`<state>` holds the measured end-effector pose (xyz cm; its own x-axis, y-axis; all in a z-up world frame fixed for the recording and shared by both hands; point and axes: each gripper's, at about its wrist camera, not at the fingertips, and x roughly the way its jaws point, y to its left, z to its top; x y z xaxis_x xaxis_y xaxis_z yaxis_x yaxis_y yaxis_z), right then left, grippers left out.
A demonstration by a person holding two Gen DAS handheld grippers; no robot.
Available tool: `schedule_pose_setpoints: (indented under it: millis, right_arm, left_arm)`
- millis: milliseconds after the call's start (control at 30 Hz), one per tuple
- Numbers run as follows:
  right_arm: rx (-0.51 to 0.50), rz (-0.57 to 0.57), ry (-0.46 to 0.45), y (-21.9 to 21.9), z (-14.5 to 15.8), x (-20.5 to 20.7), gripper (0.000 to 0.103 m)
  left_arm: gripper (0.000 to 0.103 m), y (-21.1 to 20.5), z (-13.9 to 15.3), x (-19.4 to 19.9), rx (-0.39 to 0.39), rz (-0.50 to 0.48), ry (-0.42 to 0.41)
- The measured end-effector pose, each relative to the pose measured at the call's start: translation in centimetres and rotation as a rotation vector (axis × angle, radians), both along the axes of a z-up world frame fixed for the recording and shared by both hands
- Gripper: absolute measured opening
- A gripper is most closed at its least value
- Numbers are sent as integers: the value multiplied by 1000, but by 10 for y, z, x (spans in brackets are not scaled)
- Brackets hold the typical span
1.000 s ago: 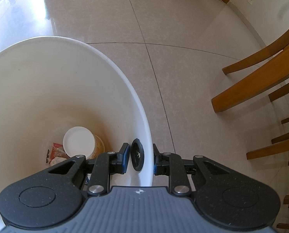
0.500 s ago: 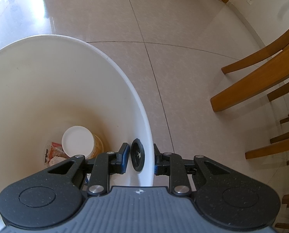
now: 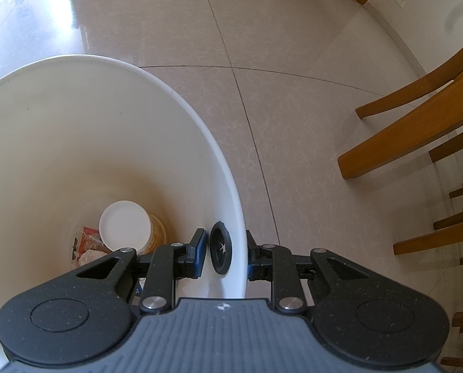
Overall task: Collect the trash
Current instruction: 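Carry the orange peel over the bin and open the left gripper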
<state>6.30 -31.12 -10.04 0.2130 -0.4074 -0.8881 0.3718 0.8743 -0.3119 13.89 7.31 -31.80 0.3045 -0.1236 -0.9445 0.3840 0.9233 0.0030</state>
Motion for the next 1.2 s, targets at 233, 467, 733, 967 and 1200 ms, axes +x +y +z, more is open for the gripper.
schedule_pose_setpoints:
  millis: [233,467,733,967,1200]
  right_arm:
    - [5,5,3,-1,1,1,27]
    - [5,11,11,-1,1,2,27]
    - [9,28,10,-1,1,0,27]
    - [7,37,9,0,3,-1,26]
    - [17,22,10,-2,4,0,26]
  left_arm:
    - [68,-13,23,2,8,-78,57]
    - [68,-30,70,5,-41,-153,74]
    - [68,-75,157,-3,-82,-318,39]
    - [68,-135,254,-16,-174,-504,-49]
    - [68,-205,318,-32,-262,-661,-98]
